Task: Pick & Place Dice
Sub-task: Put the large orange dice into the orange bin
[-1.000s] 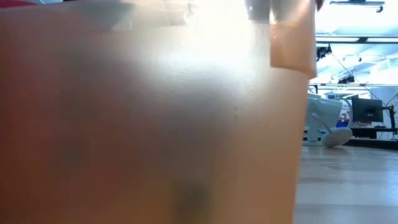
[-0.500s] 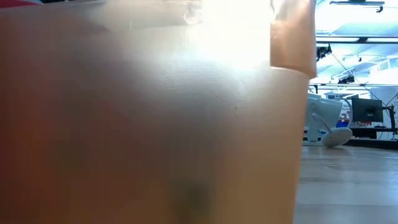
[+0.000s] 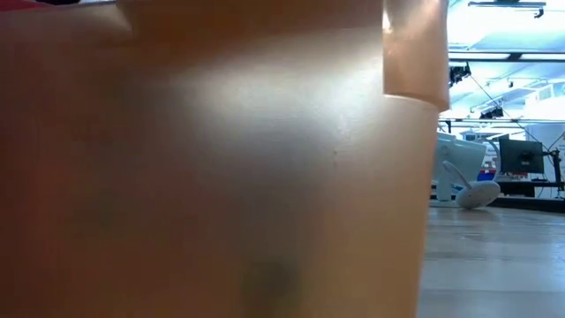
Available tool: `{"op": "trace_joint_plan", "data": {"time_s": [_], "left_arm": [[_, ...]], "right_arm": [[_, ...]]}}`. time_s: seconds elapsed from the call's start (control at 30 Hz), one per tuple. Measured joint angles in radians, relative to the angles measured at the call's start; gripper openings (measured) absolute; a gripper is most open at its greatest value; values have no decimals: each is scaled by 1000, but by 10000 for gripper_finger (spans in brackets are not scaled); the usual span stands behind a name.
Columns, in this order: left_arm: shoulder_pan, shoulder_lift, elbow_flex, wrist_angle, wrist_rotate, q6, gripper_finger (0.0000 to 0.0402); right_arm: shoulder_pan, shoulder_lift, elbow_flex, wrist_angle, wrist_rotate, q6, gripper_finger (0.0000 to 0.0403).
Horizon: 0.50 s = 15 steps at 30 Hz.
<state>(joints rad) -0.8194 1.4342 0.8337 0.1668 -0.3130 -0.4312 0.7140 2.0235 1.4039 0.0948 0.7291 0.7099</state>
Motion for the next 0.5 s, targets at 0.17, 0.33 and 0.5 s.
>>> {"op": "trace_joint_plan", "data": {"time_s": [0.17,0.33,0.5], "left_arm": [[-16,0,0,5,0,-13,214],[-22,0,0,10,-3,-15,214],[-22,0,0,11,-3,-11,214]], "right_arm": [[-2,33,-1,8,-8,54,234],[-10,59,0,15,-27,72,231],[-29,77,0,6,-39,67,230]]}}
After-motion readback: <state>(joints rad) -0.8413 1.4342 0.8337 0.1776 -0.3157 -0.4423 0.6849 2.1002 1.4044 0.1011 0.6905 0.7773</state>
